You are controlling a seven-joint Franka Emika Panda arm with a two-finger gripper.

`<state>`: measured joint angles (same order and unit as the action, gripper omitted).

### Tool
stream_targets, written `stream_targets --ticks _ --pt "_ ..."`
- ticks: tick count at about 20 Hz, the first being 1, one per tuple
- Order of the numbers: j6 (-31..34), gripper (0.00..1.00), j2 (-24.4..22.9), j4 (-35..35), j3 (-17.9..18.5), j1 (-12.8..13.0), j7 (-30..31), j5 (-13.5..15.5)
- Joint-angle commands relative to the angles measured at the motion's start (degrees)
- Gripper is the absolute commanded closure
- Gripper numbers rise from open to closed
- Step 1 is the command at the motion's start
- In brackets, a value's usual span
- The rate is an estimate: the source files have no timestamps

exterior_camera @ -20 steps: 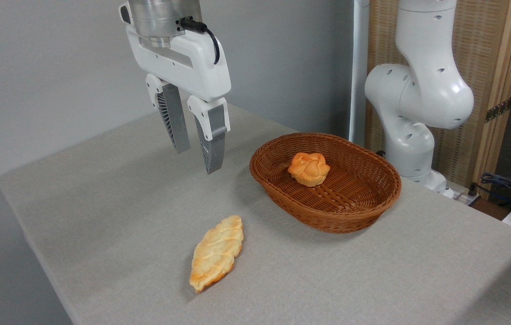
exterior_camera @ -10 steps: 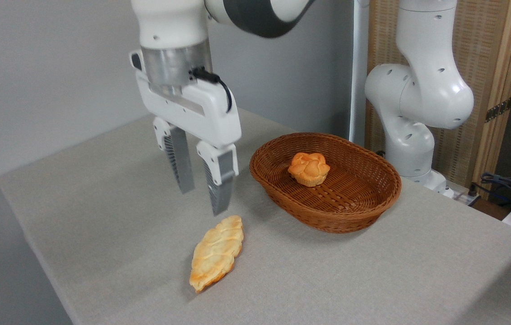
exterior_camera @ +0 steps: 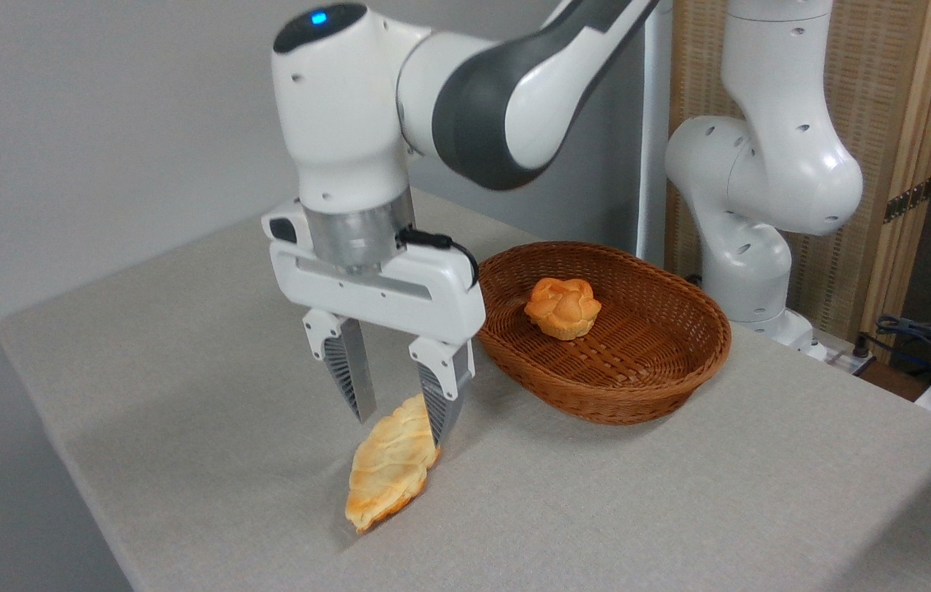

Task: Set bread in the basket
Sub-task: 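Close the gripper on the end of the bread roll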

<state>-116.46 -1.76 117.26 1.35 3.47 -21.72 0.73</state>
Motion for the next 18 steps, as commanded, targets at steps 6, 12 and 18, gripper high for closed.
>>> stream_targets --ticks 6,12,18 --pt "-5.5 0.00 0.7 3.1 0.1 1.5 3.4 2.3" --pt "-5.4 0.00 1.1 3.6 -0.8 1.6 3.4 1.5" --pt "-5.5 0.00 2.2 3.8 -1.2 1.5 3.3 1.4"
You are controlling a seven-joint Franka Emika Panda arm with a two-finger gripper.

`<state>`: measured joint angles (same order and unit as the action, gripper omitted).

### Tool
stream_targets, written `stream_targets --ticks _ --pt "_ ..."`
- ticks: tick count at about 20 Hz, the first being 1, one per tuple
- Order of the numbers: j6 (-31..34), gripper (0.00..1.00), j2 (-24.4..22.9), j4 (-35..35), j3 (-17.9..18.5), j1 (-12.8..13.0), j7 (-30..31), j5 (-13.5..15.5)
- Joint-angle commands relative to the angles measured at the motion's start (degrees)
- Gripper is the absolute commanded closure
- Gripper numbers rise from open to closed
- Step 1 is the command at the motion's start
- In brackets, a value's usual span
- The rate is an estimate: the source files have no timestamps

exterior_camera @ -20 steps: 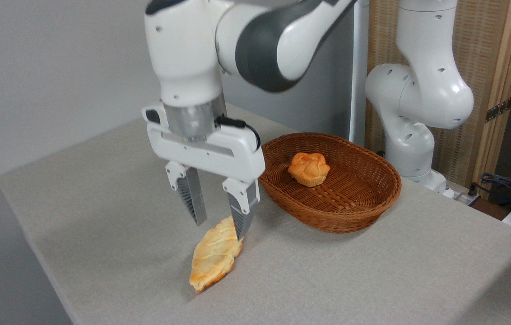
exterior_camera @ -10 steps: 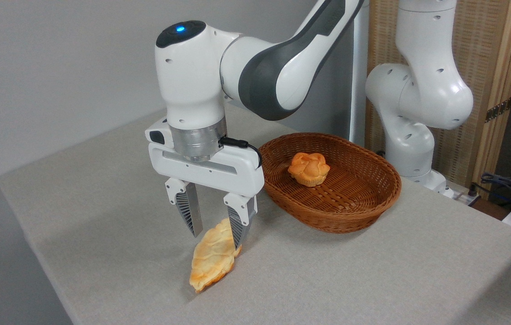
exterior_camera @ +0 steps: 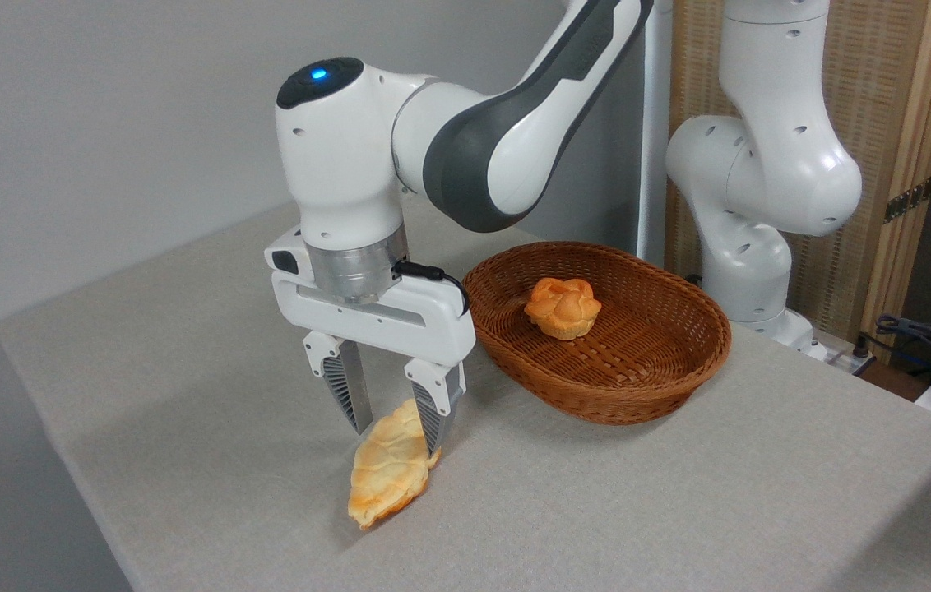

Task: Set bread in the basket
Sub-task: 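Close the gripper on the end of the bread roll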

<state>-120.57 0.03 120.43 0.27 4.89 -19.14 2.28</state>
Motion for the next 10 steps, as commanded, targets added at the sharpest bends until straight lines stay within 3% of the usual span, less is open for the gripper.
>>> stream_targets --ticks 1,3,4,8,10 --pt "-1.4 0.00 0.4 0.8 -0.1 0.1 0.8 -0.2" --pt "-1.4 0.03 0.6 0.8 -0.1 0.1 0.7 -0.2" --pt "-1.5 0.10 0.6 0.8 -0.1 0.1 0.2 -0.2" --pt "-0.8 0.53 0.7 0.8 -0.1 -0.1 -5.9 -0.3" --pt "-0.5 0.68 0.7 0.7 -0.1 -0.1 -6.8 -0.3"
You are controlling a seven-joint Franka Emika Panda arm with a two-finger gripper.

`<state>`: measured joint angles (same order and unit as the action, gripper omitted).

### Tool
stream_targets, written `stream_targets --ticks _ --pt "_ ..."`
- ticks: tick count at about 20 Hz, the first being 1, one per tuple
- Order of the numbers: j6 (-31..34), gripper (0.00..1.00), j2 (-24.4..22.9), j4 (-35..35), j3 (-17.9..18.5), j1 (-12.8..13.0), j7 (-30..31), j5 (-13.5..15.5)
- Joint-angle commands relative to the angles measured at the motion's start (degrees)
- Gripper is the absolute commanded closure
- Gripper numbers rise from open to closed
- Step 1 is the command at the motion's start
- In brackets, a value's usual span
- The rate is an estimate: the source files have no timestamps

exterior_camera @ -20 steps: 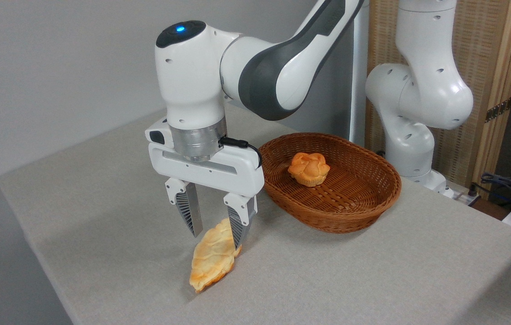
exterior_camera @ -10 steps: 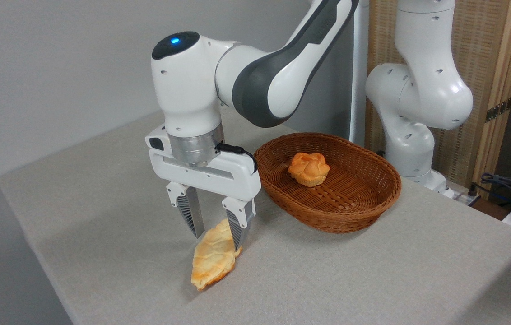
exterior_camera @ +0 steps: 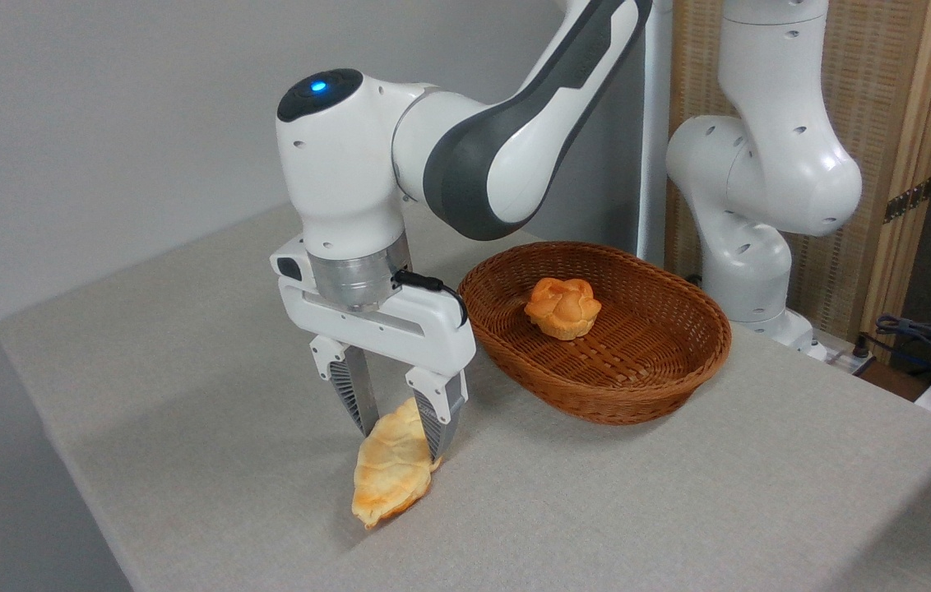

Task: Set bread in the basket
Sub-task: 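Close the gripper on the end of the bread roll, then lift the bread roll and carry it over the wicker basket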

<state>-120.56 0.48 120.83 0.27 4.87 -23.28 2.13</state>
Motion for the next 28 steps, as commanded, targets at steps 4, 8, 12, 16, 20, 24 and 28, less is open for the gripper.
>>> stream_targets --ticks 4,8,12,16,20,24,28 --pt "1.6 0.87 0.1 0.1 -0.1 0.0 -7.9 -0.2" --pt "3.1 0.90 -0.1 -0.2 0.0 -0.1 -11.1 -0.2" --pt "9.9 0.90 -2.3 -3.6 0.3 -0.2 -14.5 -0.2" --pt "21.6 0.90 -9.4 -4.1 0.9 -0.5 -21.2 0.6" --pt "31.4 0.86 -16.5 -3.6 2.9 0.0 -27.8 0.6" --pt "38.2 0.71 -25.6 1.3 7.7 3.3 -39.0 -0.2" --pt "39.6 0.38 -29.1 7.0 9.4 8.5 -42.0 -4.1"
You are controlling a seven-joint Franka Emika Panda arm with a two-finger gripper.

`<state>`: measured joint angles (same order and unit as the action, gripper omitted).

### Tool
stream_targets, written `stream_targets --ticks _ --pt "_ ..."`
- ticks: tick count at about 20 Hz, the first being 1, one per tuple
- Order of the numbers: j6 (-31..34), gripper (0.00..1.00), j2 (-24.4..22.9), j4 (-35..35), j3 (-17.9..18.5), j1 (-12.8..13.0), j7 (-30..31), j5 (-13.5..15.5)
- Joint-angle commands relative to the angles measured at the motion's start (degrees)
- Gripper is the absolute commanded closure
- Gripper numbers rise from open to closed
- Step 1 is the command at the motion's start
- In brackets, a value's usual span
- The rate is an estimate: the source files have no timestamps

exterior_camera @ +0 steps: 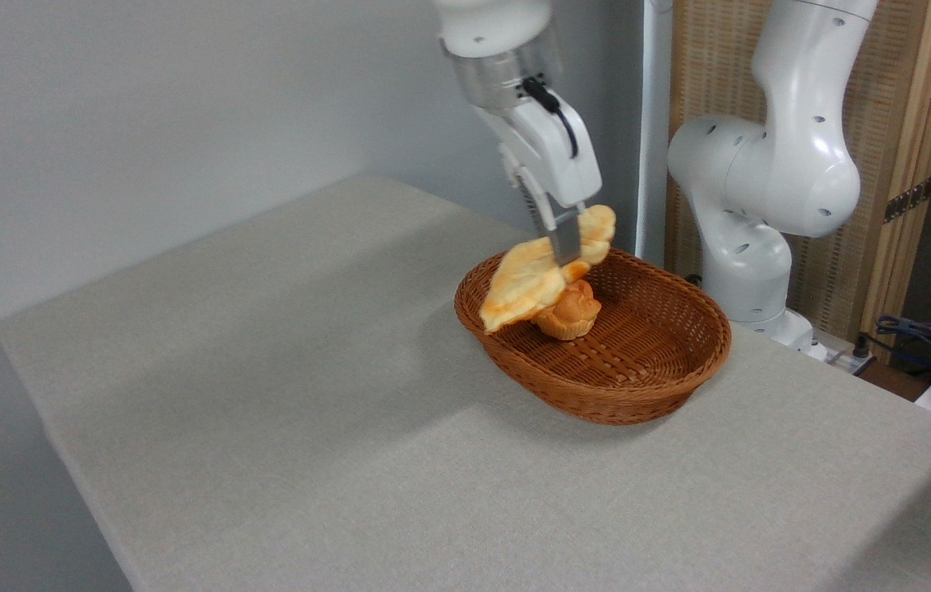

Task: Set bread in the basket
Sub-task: 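Lift the bread roll and carry it over the wicker basket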

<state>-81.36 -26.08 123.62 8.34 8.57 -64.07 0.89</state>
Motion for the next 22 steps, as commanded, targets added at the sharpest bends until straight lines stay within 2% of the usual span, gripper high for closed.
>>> stream_targets --ticks 1,2,4,5,9,22 --pt "0.4 0.31 -2.6 5.0 1.3 5.4 -1.3 -3.4" --pt "0.4 0.25 -2.5 5.6 1.3 5.6 -1.8 -3.7" --pt "0.4 0.04 -2.2 6.0 1.3 6.5 -3.5 -3.8" --pt "0.4 0.00 -2.0 6.0 1.3 6.7 -4.3 -3.8" --pt "1.6 0.00 -1.9 6.0 1.4 6.5 -11.8 -4.2" --pt "2.3 0.00 -1.9 5.9 1.4 6.5 -11.1 -4.2"
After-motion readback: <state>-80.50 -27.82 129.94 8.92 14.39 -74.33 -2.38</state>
